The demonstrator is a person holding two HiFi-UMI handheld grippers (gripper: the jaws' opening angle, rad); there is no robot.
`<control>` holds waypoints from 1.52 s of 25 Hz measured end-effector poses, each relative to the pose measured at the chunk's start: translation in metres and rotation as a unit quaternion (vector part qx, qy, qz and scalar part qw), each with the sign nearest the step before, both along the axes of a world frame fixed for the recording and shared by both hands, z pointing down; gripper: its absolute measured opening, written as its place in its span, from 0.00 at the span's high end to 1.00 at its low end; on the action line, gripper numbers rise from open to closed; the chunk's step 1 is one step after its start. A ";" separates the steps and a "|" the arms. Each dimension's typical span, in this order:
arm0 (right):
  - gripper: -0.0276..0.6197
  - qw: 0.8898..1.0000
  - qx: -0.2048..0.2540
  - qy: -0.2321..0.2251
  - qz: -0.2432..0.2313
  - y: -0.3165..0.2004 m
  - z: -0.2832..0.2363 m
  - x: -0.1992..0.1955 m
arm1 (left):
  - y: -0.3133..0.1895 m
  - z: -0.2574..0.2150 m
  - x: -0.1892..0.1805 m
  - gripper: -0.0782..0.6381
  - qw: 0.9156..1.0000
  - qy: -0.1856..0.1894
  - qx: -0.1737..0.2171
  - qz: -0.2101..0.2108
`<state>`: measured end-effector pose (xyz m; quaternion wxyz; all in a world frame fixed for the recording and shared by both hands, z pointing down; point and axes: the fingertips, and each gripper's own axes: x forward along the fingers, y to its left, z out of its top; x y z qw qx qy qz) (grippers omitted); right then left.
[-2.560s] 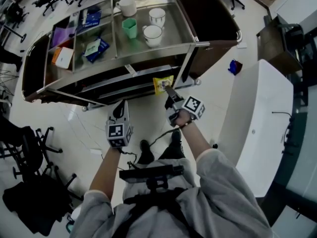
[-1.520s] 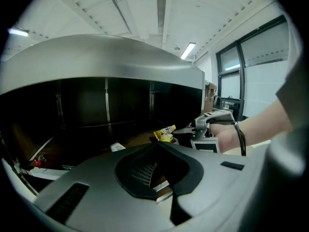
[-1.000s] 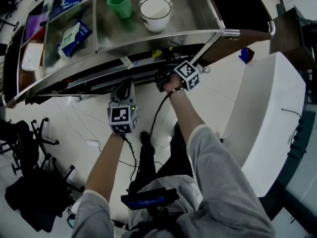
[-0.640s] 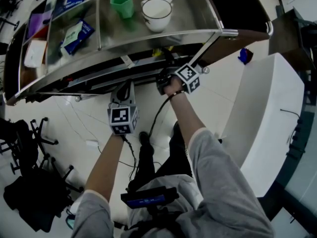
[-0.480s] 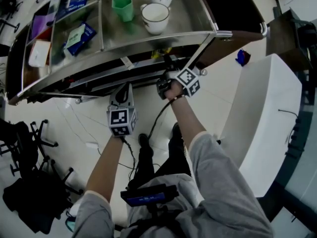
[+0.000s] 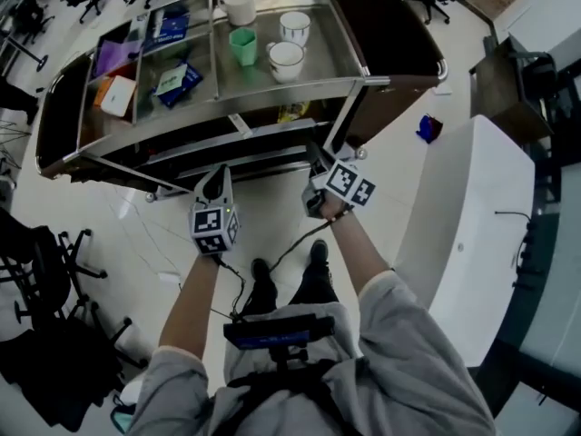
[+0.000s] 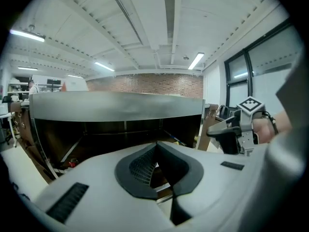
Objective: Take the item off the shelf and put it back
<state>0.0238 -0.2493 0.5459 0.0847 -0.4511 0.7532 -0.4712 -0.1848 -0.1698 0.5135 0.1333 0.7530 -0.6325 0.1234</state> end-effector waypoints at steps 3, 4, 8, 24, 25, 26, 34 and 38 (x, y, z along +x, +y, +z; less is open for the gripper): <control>0.95 0.999 0.017 0.023 -0.016 0.018 -0.018 0.007 | 0.017 -0.014 -0.009 0.88 1.000 0.000 0.008 -0.003; 0.94 0.999 0.021 0.030 -0.021 0.023 -0.023 0.009 | 0.023 -0.018 -0.012 0.88 1.000 -0.002 0.009 -0.004; 0.94 0.994 0.046 0.077 -0.055 0.047 -0.042 0.010 | 0.046 -0.028 -0.024 0.88 1.000 -0.002 0.011 -0.011; 0.95 0.940 0.152 0.284 -0.115 0.118 -0.080 0.028 | 0.104 -0.062 -0.068 0.88 0.999 0.000 0.005 -0.040; 0.95 0.940 0.152 0.284 -0.113 0.118 -0.081 0.029 | 0.105 -0.063 -0.071 0.88 0.999 0.000 0.005 -0.042; 0.95 0.939 0.153 0.286 -0.112 0.118 -0.082 0.031 | 0.106 -0.063 -0.073 0.88 0.999 0.000 0.006 -0.044; 0.95 0.929 0.156 0.313 -0.118 0.120 -0.080 0.032 | 0.115 -0.062 -0.081 0.88 0.999 0.006 0.007 -0.053; 0.95 0.927 0.152 0.319 -0.126 0.122 -0.075 0.030 | 0.116 -0.064 -0.083 0.88 0.999 0.005 0.006 -0.054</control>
